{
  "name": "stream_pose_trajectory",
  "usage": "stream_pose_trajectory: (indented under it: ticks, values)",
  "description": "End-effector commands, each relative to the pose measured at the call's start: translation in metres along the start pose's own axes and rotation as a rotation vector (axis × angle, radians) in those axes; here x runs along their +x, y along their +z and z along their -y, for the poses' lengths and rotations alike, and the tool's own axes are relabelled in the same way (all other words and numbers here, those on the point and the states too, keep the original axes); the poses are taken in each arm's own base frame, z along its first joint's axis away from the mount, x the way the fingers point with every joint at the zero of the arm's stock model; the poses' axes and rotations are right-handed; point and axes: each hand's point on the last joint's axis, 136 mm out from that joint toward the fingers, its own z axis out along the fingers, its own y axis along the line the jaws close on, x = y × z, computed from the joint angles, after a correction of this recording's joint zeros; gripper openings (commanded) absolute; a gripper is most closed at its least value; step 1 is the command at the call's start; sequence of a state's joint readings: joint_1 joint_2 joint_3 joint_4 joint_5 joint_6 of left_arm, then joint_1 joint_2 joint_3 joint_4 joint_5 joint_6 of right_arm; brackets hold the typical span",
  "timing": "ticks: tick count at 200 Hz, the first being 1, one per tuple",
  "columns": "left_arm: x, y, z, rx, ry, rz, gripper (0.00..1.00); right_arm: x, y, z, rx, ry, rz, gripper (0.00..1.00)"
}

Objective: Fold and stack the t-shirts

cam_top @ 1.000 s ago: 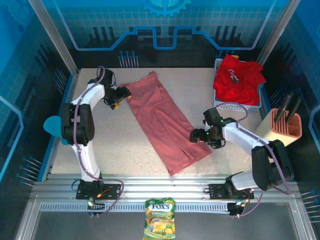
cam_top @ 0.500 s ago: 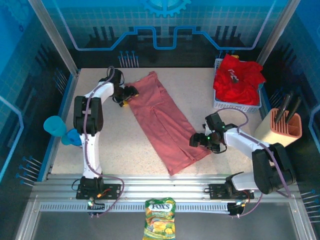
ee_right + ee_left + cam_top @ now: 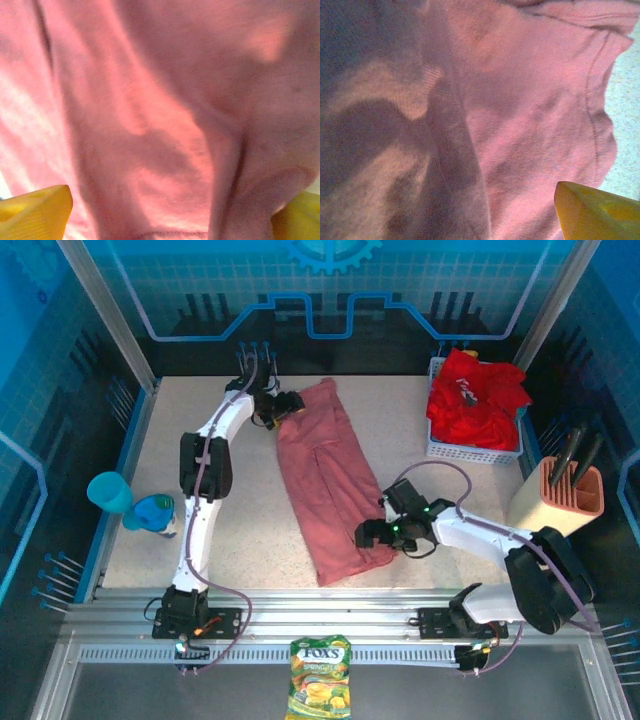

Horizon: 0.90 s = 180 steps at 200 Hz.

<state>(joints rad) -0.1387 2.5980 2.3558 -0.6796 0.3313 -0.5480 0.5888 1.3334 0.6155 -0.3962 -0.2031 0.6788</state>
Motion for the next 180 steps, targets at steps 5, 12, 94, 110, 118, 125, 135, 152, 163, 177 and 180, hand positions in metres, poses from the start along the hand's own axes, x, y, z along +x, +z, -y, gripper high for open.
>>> stream_pose_trajectory:
  ticks: [5,12,94,110,118,125,135,152,163,177,180]
  values:
    - [0.013,0.008,0.02,0.045,0.013,-0.058,0.76,0.017,0.008,-0.02,-0.055,0.031,-0.062,0.95]
    - [0.014,0.01,0.023,0.055,0.015,-0.06,0.76,0.018,0.008,-0.019,-0.039,0.03,-0.057,0.95]
    - [0.012,-0.058,0.008,-0.027,0.047,-0.074,0.8,0.027,-0.027,0.023,0.145,0.111,0.041,1.0]
    - [0.028,-0.082,0.006,-0.057,0.062,-0.077,0.8,0.027,-0.04,0.033,0.183,0.11,0.051,1.0]
    - [0.038,-0.092,0.004,-0.061,0.055,-0.075,0.8,0.027,-0.044,0.035,0.182,0.113,0.051,1.0]
    - [0.047,-0.101,0.004,-0.051,0.045,-0.074,0.8,0.026,-0.046,0.037,0.171,0.129,0.04,1.0]
    - [0.062,-0.112,0.005,-0.029,0.023,-0.079,0.79,0.025,-0.046,0.037,0.138,0.144,0.017,1.0]
    - [0.095,-0.129,-0.003,-0.02,-0.034,-0.108,0.77,0.023,-0.046,0.038,0.099,0.151,-0.015,0.91]
    - [0.119,-0.137,-0.003,0.011,-0.05,-0.122,0.76,0.022,-0.047,0.041,0.091,0.172,-0.021,0.78]
    - [0.155,-0.145,-0.011,0.026,-0.078,-0.154,0.76,0.019,-0.047,0.04,0.033,0.214,-0.022,0.54]
    - [0.163,-0.146,-0.013,0.029,-0.084,-0.162,0.75,0.019,-0.047,0.04,0.018,0.225,-0.022,0.5]
